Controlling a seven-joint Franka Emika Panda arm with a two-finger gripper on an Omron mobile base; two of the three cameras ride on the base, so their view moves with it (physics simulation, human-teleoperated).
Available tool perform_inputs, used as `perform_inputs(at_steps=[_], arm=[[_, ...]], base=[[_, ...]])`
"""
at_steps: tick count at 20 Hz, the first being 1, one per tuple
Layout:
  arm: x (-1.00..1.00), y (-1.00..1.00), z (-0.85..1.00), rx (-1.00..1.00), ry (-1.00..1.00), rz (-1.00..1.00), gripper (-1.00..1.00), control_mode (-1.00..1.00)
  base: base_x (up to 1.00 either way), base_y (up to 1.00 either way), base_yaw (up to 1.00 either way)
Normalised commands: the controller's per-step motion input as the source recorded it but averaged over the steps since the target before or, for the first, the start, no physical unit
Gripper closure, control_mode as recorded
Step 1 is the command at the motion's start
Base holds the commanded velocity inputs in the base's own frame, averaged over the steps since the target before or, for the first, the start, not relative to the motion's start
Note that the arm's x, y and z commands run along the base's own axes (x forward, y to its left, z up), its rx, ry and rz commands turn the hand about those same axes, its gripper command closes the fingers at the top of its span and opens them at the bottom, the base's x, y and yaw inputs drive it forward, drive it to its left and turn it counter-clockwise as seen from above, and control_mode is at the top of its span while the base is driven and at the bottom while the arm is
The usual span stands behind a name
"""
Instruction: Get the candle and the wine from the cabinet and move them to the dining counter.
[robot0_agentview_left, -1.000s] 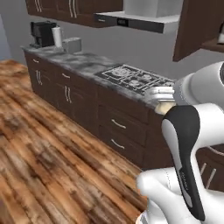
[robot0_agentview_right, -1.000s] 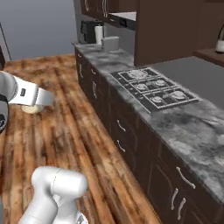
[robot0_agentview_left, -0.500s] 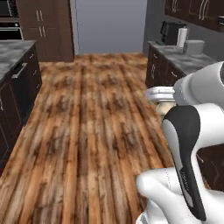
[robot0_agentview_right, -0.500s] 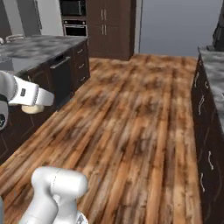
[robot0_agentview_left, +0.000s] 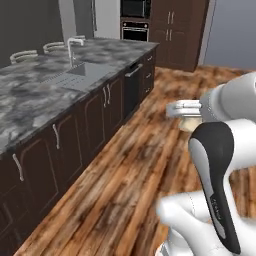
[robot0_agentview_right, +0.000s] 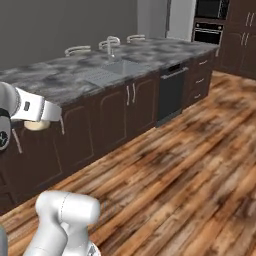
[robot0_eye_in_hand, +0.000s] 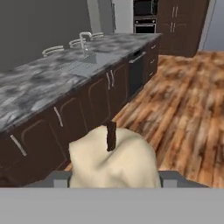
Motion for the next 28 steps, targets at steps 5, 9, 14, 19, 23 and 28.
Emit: perform_inputs(at_steps=[5,9,14,19,23,28], arm=[[0.00,0.00,0.00,0.00,0.00,0.00,1.00,1.00],[0.00,0.00,0.00,0.00,0.00,0.00,1.00,1.00],[0.00,0.00,0.00,0.00,0.00,0.00,1.00,1.00],[0.00,0.00,0.00,0.00,0.00,0.00,1.00,1.00],[0.00,0.00,0.00,0.00,0.00,0.00,1.00,1.00],[0.00,0.00,0.00,0.00,0.00,0.00,1.00,1.00]], base=[[0.00,0.47,0.71],[0.43,-0.28,0.18],[0.98,-1.00,0.00],[1.00,-1.00,0.00],[1.00,-1.00,0.00],[0.93,-1.00,0.02]])
